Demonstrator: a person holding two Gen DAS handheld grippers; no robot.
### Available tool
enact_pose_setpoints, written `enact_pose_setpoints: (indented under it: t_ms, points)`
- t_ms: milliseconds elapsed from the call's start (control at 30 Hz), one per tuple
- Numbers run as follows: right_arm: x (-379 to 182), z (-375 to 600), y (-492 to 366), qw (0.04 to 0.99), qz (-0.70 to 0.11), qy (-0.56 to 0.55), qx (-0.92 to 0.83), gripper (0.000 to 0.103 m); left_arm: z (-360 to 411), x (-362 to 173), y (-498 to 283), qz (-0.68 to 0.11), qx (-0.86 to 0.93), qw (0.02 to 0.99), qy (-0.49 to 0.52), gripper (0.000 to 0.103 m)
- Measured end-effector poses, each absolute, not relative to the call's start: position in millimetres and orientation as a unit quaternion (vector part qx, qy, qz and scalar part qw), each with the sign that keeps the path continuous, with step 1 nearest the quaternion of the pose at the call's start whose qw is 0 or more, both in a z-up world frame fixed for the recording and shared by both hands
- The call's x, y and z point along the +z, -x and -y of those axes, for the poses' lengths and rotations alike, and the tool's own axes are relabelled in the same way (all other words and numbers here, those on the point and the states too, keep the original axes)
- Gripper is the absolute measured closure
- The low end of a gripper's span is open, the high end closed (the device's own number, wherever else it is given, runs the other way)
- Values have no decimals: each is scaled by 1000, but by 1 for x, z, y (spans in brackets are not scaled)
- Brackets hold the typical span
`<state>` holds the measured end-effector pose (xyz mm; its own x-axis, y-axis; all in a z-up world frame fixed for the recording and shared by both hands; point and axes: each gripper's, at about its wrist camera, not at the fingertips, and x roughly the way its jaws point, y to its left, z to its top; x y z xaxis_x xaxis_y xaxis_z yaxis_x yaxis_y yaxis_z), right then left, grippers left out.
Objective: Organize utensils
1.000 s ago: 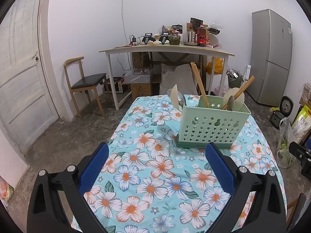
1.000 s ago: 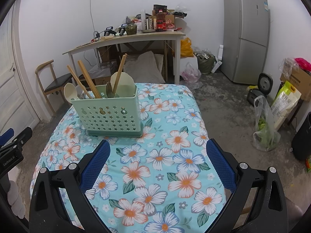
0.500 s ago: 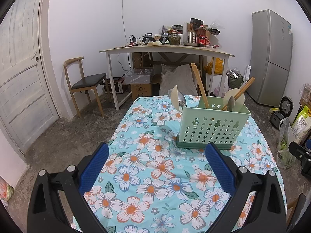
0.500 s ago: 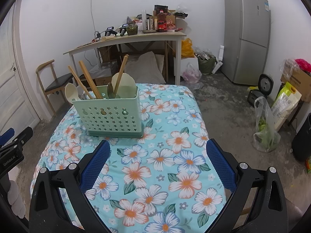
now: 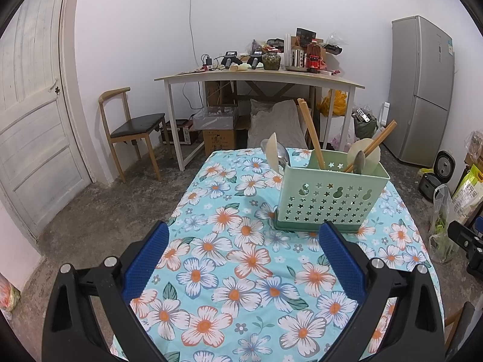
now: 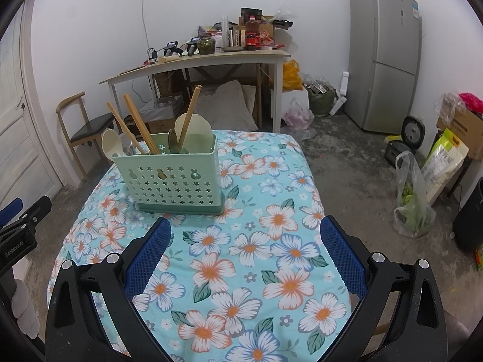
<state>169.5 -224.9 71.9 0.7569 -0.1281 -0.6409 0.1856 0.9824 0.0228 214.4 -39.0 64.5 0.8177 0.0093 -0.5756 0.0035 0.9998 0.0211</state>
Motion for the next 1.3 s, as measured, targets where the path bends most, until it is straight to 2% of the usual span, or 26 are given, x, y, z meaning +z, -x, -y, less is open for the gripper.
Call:
enact_pose_setpoints:
  t_ms: [1300]
  points:
    - [71,226,-170,936,-338,-43,-84,8,38,66,-217,-308,-4,951,-7,6]
